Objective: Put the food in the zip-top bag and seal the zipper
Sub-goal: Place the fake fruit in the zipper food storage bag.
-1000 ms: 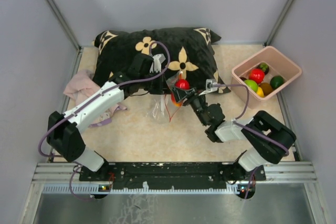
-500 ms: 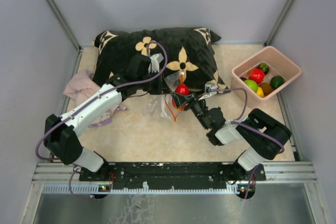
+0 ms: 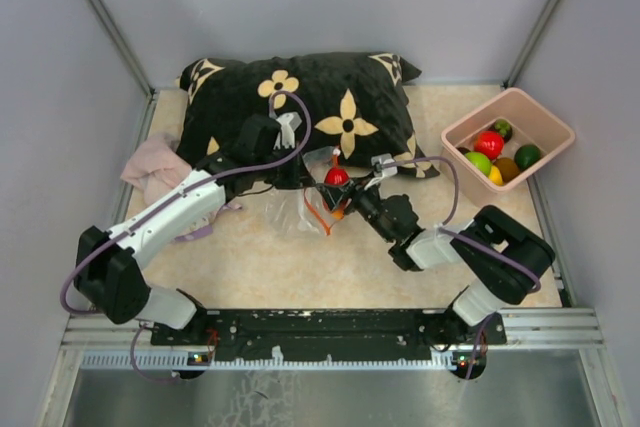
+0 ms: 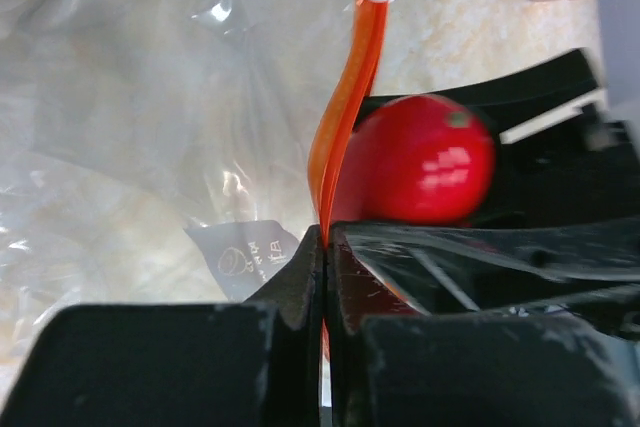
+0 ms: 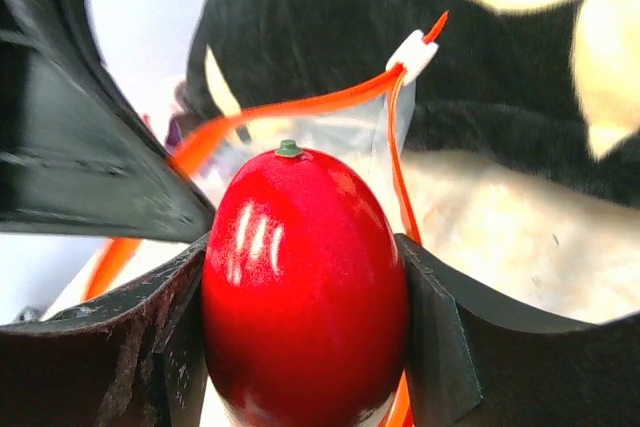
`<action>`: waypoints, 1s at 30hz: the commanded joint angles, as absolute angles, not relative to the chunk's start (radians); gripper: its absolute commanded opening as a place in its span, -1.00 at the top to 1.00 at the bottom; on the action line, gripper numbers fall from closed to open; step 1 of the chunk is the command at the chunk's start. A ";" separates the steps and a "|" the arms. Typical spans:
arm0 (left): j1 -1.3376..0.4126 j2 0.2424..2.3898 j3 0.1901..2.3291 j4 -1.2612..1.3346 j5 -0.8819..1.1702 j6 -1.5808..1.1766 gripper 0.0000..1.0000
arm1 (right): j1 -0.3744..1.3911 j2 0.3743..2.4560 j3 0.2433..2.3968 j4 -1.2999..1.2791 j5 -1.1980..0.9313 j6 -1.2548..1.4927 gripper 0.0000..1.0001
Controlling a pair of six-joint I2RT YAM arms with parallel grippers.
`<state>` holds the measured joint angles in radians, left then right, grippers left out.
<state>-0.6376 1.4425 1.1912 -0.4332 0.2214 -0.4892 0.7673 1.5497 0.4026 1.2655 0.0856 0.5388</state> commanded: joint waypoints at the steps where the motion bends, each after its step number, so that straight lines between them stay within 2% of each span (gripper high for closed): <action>1: -0.655 1.384 1.186 -0.327 0.280 -0.504 1.00 | 0.765 1.563 0.424 1.130 0.035 0.480 0.27; 9: -0.658 1.405 1.177 -0.268 0.369 -0.505 1.00 | 0.766 1.597 0.498 1.070 -0.140 0.433 0.24; 12: -0.660 1.415 1.174 -0.261 0.396 -0.506 1.00 | 0.765 1.584 0.528 1.023 -0.161 0.419 0.13; 19: -0.660 1.417 1.145 -0.234 0.411 -0.526 1.00 | 0.764 1.510 0.571 0.914 -0.170 0.375 -0.29; 24: -0.648 1.393 1.088 -0.188 0.405 -0.576 1.00 | 0.762 1.440 0.596 0.770 -0.163 0.321 -0.40; 30: -0.631 1.348 0.992 -0.057 0.455 -0.657 1.00 | 0.761 1.330 0.682 0.461 -0.136 0.209 -0.49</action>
